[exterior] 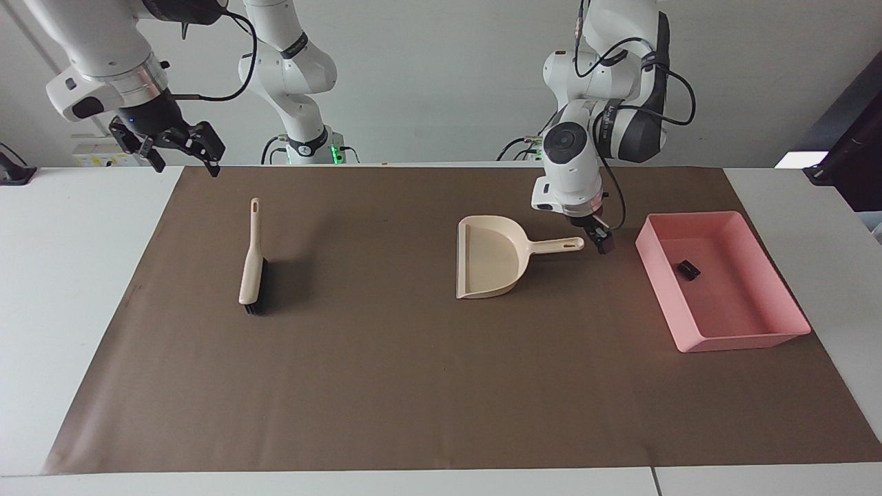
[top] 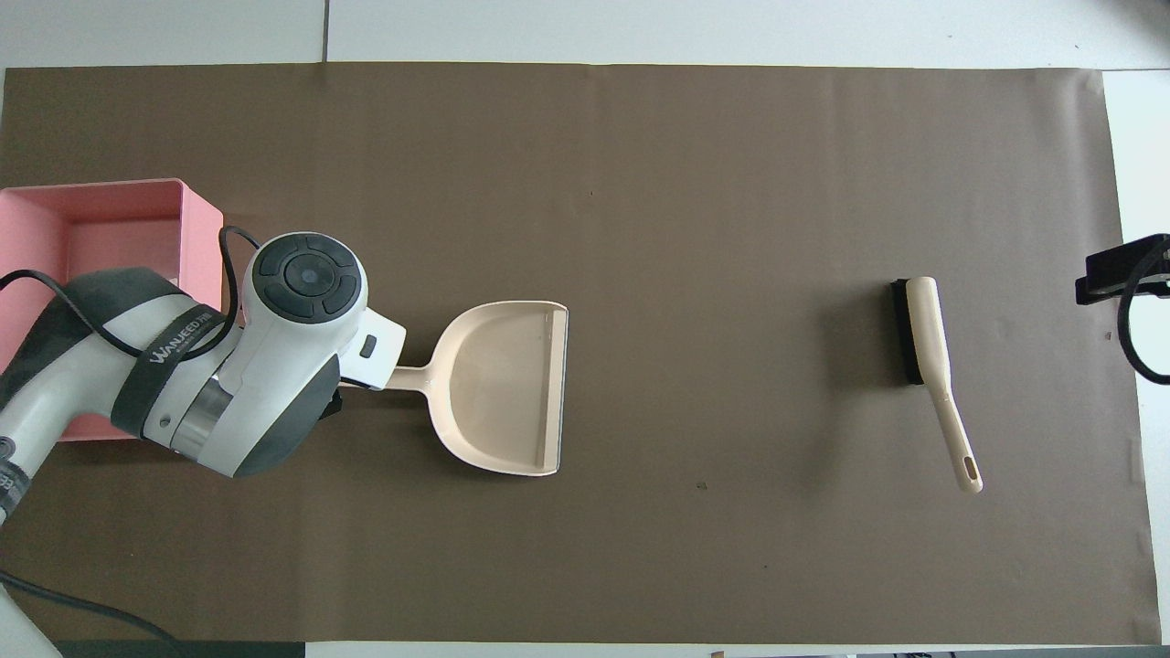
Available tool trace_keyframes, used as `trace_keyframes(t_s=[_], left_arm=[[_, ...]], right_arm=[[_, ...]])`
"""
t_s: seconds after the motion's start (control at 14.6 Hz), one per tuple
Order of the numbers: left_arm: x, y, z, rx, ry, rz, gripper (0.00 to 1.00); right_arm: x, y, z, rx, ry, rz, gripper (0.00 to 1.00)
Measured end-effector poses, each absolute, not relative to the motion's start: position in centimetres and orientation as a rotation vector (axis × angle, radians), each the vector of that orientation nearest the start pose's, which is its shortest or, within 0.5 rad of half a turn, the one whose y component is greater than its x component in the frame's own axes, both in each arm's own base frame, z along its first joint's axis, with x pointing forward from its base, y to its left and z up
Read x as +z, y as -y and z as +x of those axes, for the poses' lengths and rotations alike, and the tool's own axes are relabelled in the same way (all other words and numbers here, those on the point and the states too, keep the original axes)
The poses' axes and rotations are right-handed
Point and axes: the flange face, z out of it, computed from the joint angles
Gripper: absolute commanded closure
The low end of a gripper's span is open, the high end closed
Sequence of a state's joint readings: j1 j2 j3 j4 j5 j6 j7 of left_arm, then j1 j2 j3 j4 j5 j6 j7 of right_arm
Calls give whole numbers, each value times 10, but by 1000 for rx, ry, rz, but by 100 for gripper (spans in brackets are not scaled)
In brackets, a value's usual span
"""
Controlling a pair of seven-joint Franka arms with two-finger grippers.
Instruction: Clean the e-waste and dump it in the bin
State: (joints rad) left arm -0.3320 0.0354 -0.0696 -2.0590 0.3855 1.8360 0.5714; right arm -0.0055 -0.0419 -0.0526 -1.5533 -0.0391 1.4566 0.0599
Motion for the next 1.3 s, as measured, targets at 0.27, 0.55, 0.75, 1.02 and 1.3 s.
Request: trace_keyframes(t_s=[0.27,0.55,0.75,1.02,1.3], left_arm=[[423,120,515,361,-1190,-2589,3],[481,50,541,301,-922,-2819,3],[539,-2,550,221,-689,-2964,3],[592,-17,550,140,-413,-3053,3],[605,-9,549,116,-183,-3119,3]], right_arm=[[644,35,529,98,-206,-3171,0],[644,35,529,101,-207,-3171,0],[644,35,529,101,-207,-3171,0],[644,35,529,101,-207,-3171,0],[644,35,529,101,-207,-3171,0]])
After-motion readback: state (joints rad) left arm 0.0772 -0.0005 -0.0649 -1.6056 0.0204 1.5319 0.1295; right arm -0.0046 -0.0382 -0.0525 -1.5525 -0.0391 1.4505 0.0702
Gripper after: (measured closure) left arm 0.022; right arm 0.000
